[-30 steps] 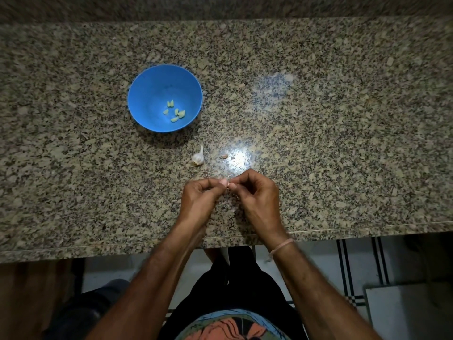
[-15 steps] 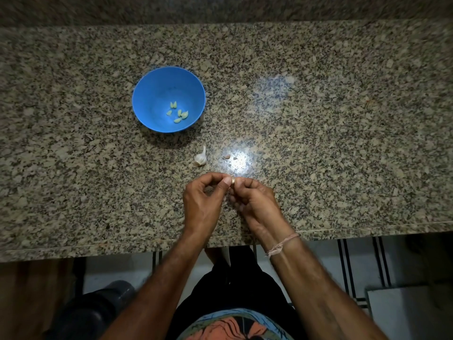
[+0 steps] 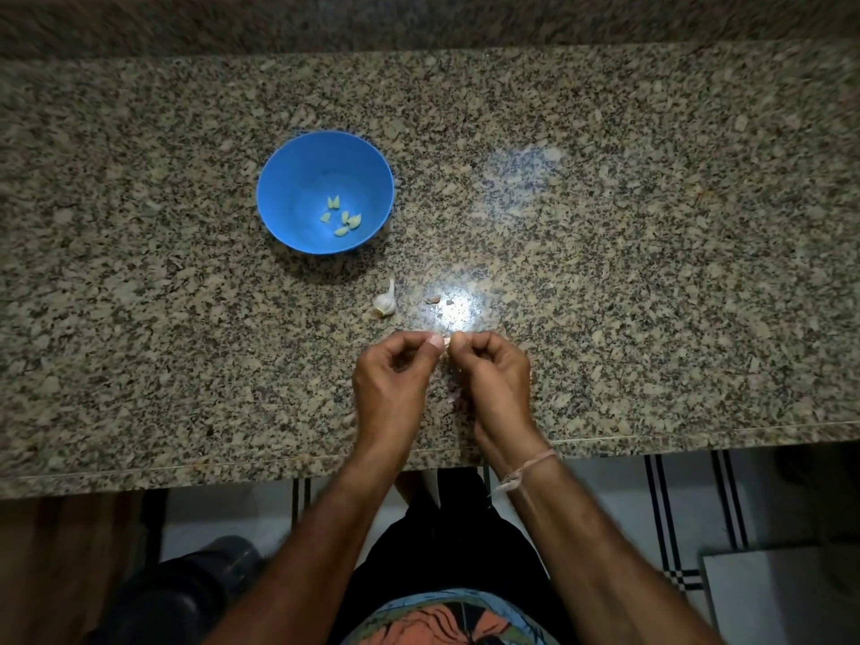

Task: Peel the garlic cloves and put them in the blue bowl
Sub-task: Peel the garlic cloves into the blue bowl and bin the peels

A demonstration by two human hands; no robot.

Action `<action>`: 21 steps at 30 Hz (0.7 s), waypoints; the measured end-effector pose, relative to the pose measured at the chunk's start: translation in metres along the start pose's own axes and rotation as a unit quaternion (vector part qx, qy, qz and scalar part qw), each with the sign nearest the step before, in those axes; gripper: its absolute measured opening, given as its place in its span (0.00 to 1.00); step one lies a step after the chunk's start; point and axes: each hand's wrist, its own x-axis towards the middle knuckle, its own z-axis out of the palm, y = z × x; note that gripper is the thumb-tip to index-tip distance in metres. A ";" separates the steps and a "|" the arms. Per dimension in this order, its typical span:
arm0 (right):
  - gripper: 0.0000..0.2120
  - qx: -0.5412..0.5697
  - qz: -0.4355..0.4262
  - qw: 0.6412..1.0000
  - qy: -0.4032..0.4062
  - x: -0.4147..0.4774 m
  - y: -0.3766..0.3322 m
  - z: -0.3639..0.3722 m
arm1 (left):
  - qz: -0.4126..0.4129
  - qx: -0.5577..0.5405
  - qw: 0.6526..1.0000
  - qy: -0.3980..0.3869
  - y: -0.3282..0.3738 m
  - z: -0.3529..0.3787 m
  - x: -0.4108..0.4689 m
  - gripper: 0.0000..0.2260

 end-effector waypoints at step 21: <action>0.05 -0.155 -0.146 0.973 -0.091 0.014 0.000 -0.014 | -0.149 -0.111 0.981 -0.053 -0.002 -0.006 0.012 0.06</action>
